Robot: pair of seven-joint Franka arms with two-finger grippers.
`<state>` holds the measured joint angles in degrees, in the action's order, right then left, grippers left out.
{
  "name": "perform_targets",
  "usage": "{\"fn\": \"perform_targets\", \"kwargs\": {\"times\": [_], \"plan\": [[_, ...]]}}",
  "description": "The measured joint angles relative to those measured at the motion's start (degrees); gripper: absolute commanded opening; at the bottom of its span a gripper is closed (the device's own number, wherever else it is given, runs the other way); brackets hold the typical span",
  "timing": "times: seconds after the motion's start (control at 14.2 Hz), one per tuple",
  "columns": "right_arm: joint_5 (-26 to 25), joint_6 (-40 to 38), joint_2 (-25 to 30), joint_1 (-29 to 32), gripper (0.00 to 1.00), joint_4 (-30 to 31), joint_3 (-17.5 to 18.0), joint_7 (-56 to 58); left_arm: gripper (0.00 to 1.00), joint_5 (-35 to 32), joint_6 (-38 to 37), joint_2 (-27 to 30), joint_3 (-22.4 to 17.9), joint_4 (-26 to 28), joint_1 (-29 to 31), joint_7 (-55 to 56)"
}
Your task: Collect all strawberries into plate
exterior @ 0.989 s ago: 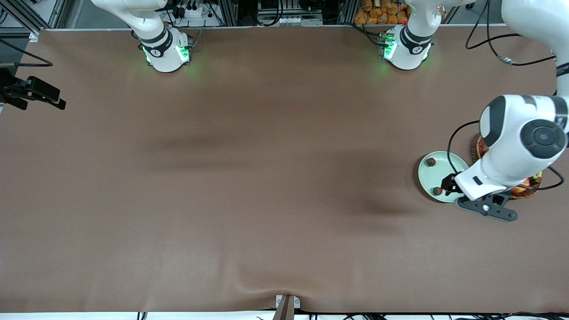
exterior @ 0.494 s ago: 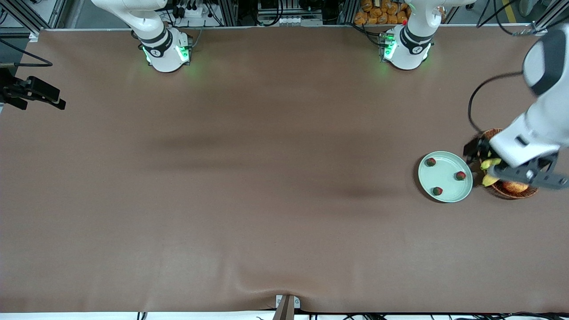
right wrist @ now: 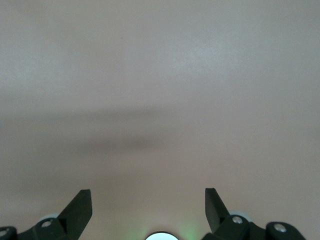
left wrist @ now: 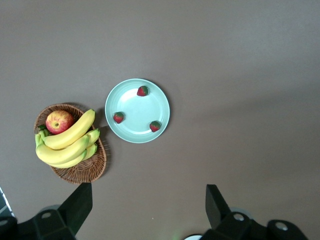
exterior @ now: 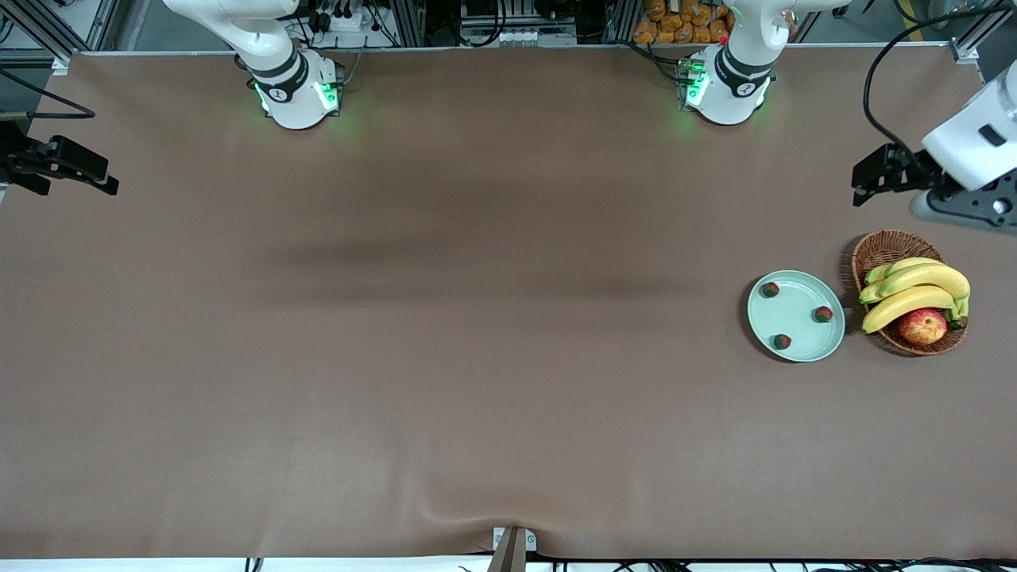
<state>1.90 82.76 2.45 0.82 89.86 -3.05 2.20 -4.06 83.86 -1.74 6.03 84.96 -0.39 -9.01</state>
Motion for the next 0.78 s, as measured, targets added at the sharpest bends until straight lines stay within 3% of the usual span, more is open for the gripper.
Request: {"fn": "perform_targets", "kwargs": {"times": [0.78], "plan": [[-0.01, -0.04, 0.0, 0.07, 1.0, 0.0, 0.0, 0.0, 1.0, 4.36, 5.03, -0.68, -5.32, 2.24, -0.97, 6.69]]}}
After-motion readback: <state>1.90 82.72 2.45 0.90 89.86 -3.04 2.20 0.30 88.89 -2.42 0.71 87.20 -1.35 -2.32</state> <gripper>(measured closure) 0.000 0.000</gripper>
